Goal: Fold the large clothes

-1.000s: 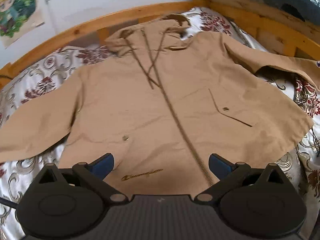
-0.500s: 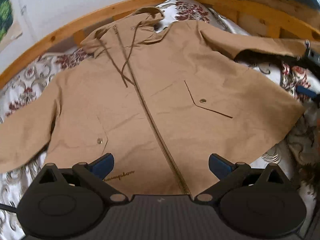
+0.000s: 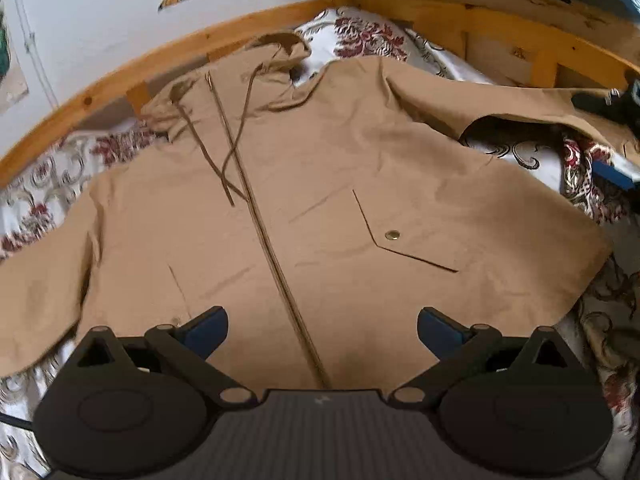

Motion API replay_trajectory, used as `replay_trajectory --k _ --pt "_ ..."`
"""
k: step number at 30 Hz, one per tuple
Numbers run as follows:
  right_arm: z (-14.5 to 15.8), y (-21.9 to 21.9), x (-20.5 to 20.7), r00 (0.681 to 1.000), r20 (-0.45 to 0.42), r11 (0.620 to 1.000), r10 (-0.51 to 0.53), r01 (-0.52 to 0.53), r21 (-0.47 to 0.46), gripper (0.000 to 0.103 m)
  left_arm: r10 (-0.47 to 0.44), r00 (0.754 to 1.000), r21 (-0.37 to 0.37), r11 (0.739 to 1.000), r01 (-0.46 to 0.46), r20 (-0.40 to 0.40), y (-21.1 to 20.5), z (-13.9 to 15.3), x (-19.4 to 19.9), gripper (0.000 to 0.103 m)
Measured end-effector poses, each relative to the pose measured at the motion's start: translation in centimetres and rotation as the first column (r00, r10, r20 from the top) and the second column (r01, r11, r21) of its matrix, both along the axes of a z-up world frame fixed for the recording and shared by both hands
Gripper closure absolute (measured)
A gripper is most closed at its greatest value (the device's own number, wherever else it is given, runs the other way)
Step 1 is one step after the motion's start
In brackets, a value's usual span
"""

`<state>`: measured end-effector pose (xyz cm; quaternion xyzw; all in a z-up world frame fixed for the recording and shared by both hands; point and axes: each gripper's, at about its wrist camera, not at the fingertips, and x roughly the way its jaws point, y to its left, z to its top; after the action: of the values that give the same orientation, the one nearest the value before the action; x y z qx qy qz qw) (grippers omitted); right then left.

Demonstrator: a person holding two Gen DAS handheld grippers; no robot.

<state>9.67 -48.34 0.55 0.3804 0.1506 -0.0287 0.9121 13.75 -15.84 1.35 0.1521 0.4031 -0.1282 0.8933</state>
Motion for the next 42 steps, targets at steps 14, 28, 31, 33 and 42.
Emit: replay_trajectory --k 14,28,31,33,42 --pt "-0.4 -0.6 1.4 0.972 -0.095 0.972 -0.216 0.223 0.071 0.043 -0.024 1.0 0.009 1.0 0.025 -0.017 0.1 -1.5 -0.7 0.001" --pt "0.1 -0.7 0.3 0.969 -0.076 0.971 -0.237 0.233 -0.056 0.099 0.068 0.996 0.021 0.998 -0.067 -0.05 0.9 -1.9 2.5 0.001" --pt "0.1 -1.0 -0.2 0.969 -0.075 0.972 -0.234 0.234 -0.012 0.099 0.098 0.993 -0.028 0.995 -0.101 -0.07 1.7 -2.4 2.2 0.001" --pt "-0.1 -1.1 -0.2 0.972 -0.082 0.974 -0.218 0.222 0.036 0.096 0.121 0.991 -0.032 0.992 -0.123 -0.047 2.2 -2.6 1.0 0.001" --pt "-1.1 -1.5 3.5 0.977 -0.103 0.941 -0.186 0.207 0.267 0.04 0.152 0.983 -0.065 0.985 -0.159 -0.101 4.9 -3.6 0.2 0.001"
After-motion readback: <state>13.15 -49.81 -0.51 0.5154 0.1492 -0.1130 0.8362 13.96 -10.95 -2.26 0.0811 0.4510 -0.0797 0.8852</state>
